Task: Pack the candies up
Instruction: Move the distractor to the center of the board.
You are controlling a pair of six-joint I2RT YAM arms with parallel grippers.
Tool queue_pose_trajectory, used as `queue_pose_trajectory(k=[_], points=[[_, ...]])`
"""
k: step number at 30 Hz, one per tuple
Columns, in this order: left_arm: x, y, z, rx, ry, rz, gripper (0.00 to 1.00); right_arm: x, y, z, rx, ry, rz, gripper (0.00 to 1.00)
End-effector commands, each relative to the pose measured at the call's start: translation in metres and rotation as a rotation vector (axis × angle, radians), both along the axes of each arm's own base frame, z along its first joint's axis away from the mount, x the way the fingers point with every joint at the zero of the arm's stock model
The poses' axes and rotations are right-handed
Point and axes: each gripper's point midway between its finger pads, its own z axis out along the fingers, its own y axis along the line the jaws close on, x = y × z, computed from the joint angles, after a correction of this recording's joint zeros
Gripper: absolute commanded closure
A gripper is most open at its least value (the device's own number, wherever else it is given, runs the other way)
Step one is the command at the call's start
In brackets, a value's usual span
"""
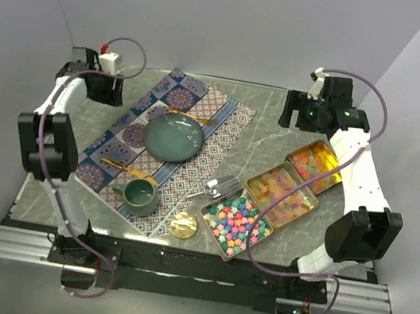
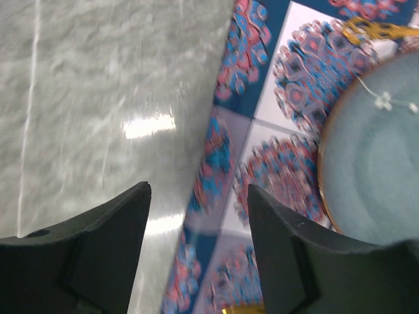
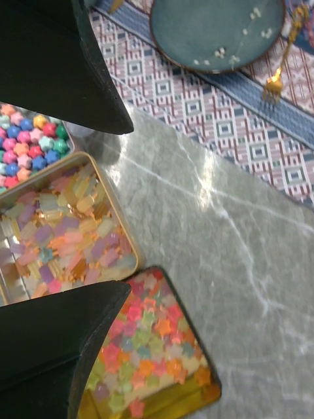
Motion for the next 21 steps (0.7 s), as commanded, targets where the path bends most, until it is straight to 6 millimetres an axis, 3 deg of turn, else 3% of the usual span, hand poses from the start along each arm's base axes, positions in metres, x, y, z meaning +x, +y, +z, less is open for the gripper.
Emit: queue_pose_trajectory(k=[1, 3, 4, 5, 7, 11, 17, 21], points=[[0.02, -0.012, -0.017, -0.025, 0.039, -0.055, 0.32, 0.001, 0.034, 0.001, 0.061, -0.006, 0.102, 0.0], [0.029, -0.016, -0.015, -0.026, 0.033, -0.085, 0.3, 0.001, 0.037, -0.007, 0.05, 0.009, 0.116, 0.0], [0.031, -0.017, -0.031, -0.035, 0.072, -0.085, 0.3, 0.001, 0.037, -0.009, 0.043, 0.01, 0.114, 0.0], [0.041, -0.017, -0.024, -0.033, 0.057, -0.082, 0.3, 0.002, 0.037, -0.012, 0.034, 0.015, 0.119, 0.0], [0.043, -0.02, -0.043, -0.047, 0.106, -0.086, 0.3, 0.002, 0.036, -0.015, 0.024, 0.019, 0.117, 0.0], [0.055, -0.029, -0.048, -0.023, 0.103, -0.119, 0.32, 0.006, 0.036, -0.017, 0.018, 0.025, 0.122, 0.0], [0.048, -0.03, -0.067, -0.044, 0.191, -0.124, 0.42, 0.013, 0.035, -0.018, 0.006, 0.022, 0.122, 0.0], [0.045, -0.032, -0.066, -0.048, 0.193, -0.11, 0.47, 0.014, 0.035, -0.016, 0.005, 0.015, 0.122, 0.0]])
